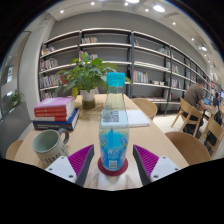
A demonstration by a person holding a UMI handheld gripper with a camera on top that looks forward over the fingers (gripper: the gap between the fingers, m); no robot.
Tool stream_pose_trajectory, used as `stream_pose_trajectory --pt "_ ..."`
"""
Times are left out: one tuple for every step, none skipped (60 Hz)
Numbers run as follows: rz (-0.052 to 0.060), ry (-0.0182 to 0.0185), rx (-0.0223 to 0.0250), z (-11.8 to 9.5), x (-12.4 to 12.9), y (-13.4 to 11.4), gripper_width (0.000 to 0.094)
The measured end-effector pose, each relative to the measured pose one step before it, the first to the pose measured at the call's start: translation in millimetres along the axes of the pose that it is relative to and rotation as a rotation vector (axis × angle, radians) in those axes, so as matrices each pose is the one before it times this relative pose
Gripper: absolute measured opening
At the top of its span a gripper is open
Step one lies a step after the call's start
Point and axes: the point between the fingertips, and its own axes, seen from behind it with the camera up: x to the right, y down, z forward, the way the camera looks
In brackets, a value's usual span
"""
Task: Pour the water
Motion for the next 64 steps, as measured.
stream_pose_trajectory --pt "0.0017 0.00111 -0.01545 -5.59 -0.39 5.88 0.0788" --pt "0.0016 0.00017 -0.01296 -5.64 -0.86 5.49 0.0784" --pt "0.0008 -0.00097 -0.01055 -6.01 -1.36 5.35 0.0781" --pt "-0.0012 -0.00037 -0.00958 -2.25 -2.38 5.21 0.0784" --pt "-0.0014 0.00097 -0.00814 -5.65 -2.83 5.64 0.0783" --pt "-0.0035 0.00249 -0.01065 -5.99 -1.65 4.95 0.0784" --pt "-0.0039 0.00367 -0.01199 -6.23 -1.65 4.91 0.0782" --pt "-0.0036 0.00342 -0.01143 -6.43 -1.41 4.74 0.0784" --pt "-0.0025 0.00149 -0.01049 -6.61 -2.44 4.7 0.0783" --pt "-0.0005 -0.00204 -0.00947 -5.9 -2.51 2.69 0.0783" --pt "-0.0007 -0.00231 -0.00743 -9.0 -3.28 4.54 0.0783" --pt "0.0005 -0.00241 -0.0062 -6.53 -3.77 2.55 0.0782" --pt "0.0008 -0.00204 -0.00347 -6.49 -3.41 1.56 0.0784" --pt "0.0007 -0.001 -0.00081 -6.85 -3.69 0.71 0.0784" --pt "0.0008 -0.00121 0.00064 -7.09 -3.66 0.37 0.0783" --pt "0.0022 -0.00252 0.00002 -7.04 -4.15 0.33 0.0784" --pt "0.0029 -0.00422 -0.00135 -7.04 -4.56 0.15 0.0784" --pt "0.0029 -0.00461 -0.00646 -4.95 -5.55 -2.71 0.0784" --pt "0.0039 -0.00569 -0.00144 -6.89 -4.67 -0.06 0.0785" --pt "0.0035 -0.0045 -0.001 -8.71 -4.17 0.92 0.079" --pt "0.0025 -0.00338 -0.00058 -6.64 -4.19 -0.87 0.0791" --pt "0.0014 -0.00203 0.00109 -6.55 -3.61 -0.94 0.0795" --pt "0.0015 -0.00072 0.00155 -6.38 -3.45 -1.46 0.0795" --pt "0.0025 -0.00004 0.00212 -5.98 -3.27 -1.78 0.0795" --pt "0.0021 -0.00015 0.00417 -5.96 -3.31 -2.71 0.0797" --pt "0.001 -0.00102 0.00621 -5.59 -3.62 -3.21 0.0797" --pt "0.0014 -0.00376 0.00374 -0.15 -1.24 -7.8 0.0796" --pt "0.0012 -0.00134 0.0072 -5.31 -3.79 -2.46 0.0795" --pt "0.0015 0.00055 0.00498 -10.04 -4.46 -1.37 0.0796" --pt "0.0018 -0.00025 0.00453 -5.38 -3.12 -2.62 0.0795" --pt "0.0015 -0.00018 0.00461 -4.91 -3.24 -2.76 0.0795" --pt "0.0004 -0.00103 0.00485 -4.67 -3.06 -2.89 0.0798" --pt "-0.0009 -0.00141 0.00531 -4.55 -3.19 -3.34 0.0796" --pt "-0.0026 -0.00125 0.00637 -4.6 -3.07 -3.22 0.0795" --pt "-0.0034 -0.00081 0.006 -4.24 -2.96 -3.3 0.0794" --pt "-0.0032 -0.00203 0.00634 0.55 -1.57 -4.21 0.0796" --pt "-0.0032 0.00045 0.0048 -8.1 -3.75 -2.29 0.0793" --pt "-0.0014 -0.00276 0.00514 3.91 1.1 -4.27 0.0794" --pt "-0.0031 -0.00031 0.00286 -6.6 -4.53 -3.49 0.0794" --pt "-0.0024 -0.0014 0.00403 -3.11 -2.83 -2.54 0.0794" --pt "-0.0004 -0.00231 0.00351 -3.15 -2.64 -2.32 0.0794" --pt "0.0008 -0.0032 0.00358 -3.12 -2.72 -2.3 0.0795" --pt "0.0009 -0.00374 0.00402 -2.81 -2.97 -2.27 0.0796" --pt "0.0002 -0.00329 0.00435 -2.39 -2.62 -2.44 0.0792" --pt "-0.001 -0.0016 0.00375 -2.36 -1.78 -2.3 0.0792" --pt "-0.0014 0.00005 0.00231 -2.21 -1.59 -1.83 0.0792" --pt "-0.0004 -0.00036 0.0035 4.18 0.58 1.09 0.0793" --pt "-0.0008 0.00016 0.00012 -2.09 -1.27 -1.96 0.0792" --pt "-0.0014 -0.00033 -0.00205 -5.97 -1.08 -2.96 0.0792" --pt "-0.0013 -0.00151 -0.00134 -2.44 -0.95 -1.25 0.0792" --pt "-0.0022 -0.00208 -0.00255 -1.97 -1.49 -0.79 0.0791" --pt "-0.0021 -0.00271 -0.00323 -1.78 -1.42 -0.53 0.0792" --pt "-0.0015 -0.00218 -0.00283 -1.56 -1.17 -0.74 0.079" --pt "-0.0014 -0.00165 -0.00215 -1.62 -1.19 -0.61 0.0788" --pt "-0.0015 -0.00143 -0.00066 -1.71 -0.97 -0.95 0.0788" --pt "-0.0019 -0.00151 0.00233 1.6 -1.04 1.5 0.0791" --pt "-0.0031 -0.00054 0.00035 -1.23 -1.15 -1.52 0.0789" --pt "-0.0032 -0.00011 -0.00039 -1.37 -0.8 -1.34 0.0788" --pt "-0.0018 -0.00029 -0.00181 -1.42 -0.69 -1.27 0.0787" --pt "-0.0009 -0.00061 -0.00197 -1.34 -0.59 -1.05 0.0784" --pt "-0.0001 -0.00027 -0.00045 -0.94 -0.56 -1.21 0.0783" --pt "0.0005 0.00072 0.00148 -1.08 -0.2 -1.18 0.0784" --pt "0.0014 0.00094 0.00367 0.29 -0.43 1.87 0.0782" --pt "0.0013 0.00228 0.00045 -1.0 0.03 -1.07 0.078"
